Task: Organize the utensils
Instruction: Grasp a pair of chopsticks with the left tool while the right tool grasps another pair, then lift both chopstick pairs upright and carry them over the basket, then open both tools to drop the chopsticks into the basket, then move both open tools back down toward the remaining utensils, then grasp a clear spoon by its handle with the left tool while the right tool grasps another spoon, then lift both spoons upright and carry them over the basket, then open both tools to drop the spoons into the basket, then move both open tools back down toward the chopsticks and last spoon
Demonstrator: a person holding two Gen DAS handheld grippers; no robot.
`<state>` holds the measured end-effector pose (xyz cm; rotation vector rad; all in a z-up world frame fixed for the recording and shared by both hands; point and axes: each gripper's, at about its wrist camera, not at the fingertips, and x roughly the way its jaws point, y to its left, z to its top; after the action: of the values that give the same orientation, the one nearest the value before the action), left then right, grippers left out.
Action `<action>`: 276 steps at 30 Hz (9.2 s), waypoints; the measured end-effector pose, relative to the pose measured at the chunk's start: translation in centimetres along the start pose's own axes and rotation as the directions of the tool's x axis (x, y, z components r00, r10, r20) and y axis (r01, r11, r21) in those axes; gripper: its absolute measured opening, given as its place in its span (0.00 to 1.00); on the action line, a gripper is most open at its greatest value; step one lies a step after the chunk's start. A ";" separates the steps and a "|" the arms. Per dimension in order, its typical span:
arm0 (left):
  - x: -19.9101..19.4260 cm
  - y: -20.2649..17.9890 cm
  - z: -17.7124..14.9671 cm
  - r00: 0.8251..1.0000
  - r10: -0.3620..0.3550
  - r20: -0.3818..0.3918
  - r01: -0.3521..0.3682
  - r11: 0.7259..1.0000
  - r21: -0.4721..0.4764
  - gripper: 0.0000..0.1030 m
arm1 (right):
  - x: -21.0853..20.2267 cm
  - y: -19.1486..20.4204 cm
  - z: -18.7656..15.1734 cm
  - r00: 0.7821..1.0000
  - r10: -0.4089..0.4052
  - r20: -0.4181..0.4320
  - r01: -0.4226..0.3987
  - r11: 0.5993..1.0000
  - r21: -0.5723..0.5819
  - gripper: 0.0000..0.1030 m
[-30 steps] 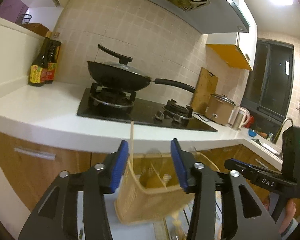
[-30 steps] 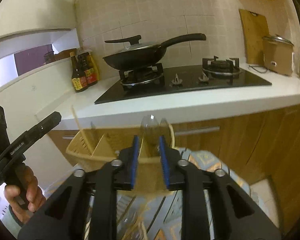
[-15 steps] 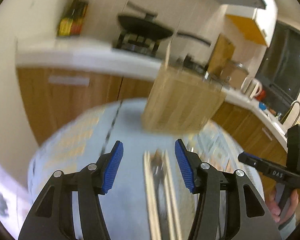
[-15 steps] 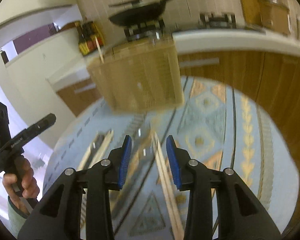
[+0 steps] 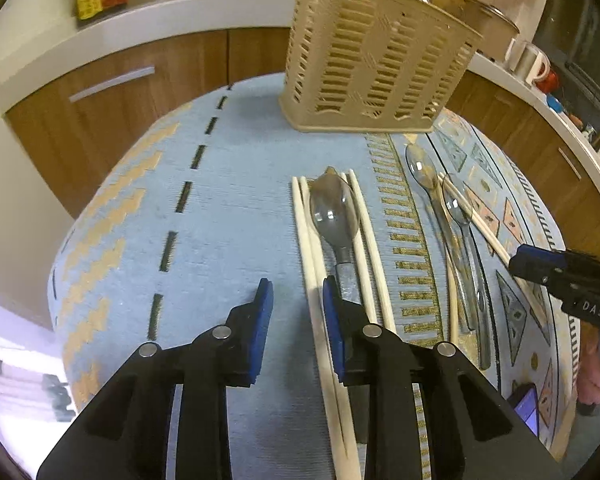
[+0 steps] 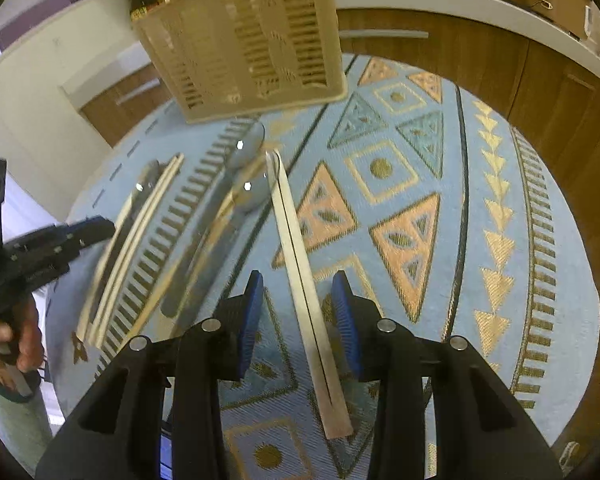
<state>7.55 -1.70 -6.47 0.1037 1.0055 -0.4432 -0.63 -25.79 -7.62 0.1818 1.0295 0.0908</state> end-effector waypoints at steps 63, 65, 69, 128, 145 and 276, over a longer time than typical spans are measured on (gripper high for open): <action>-12.1 -4.3 19.0 0.812 -0.145 0.565 0.128 0.989 0.070 0.10 | -10.6 3.0 20.4 0.896 0.086 0.437 -0.038 0.992 -0.119 0.10; -11.2 -4.2 20.0 0.809 -0.137 0.572 0.124 0.990 0.062 0.10 | -10.2 2.7 21.3 0.871 0.093 0.483 -0.044 0.993 -0.111 0.10; -9.4 -3.9 21.7 0.819 -0.121 0.561 0.118 0.992 0.042 0.10 | -9.1 2.7 22.3 0.843 0.102 0.529 -0.042 0.991 -0.124 0.10; -5.7 0.0 3.6 0.952 -0.159 0.263 0.163 0.987 0.007 0.52 | -3.1 2.9 4.7 0.987 0.011 0.161 -0.018 0.999 0.043 0.37; 0.3 -1.5 1.8 0.996 -0.074 -0.045 0.079 0.988 0.130 0.30 | 2.0 3.5 3.4 0.998 -0.054 -0.025 0.056 0.995 0.085 0.36; -8.7 -2.4 8.1 0.915 -0.137 0.379 0.100 0.988 0.117 0.37 | -2.6 4.3 8.4 0.981 -0.005 0.194 -0.006 0.998 0.057 0.43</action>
<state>9.05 -3.47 5.42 0.0375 0.6025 -0.5976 5.30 -22.86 -0.35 0.2381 0.8377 0.0432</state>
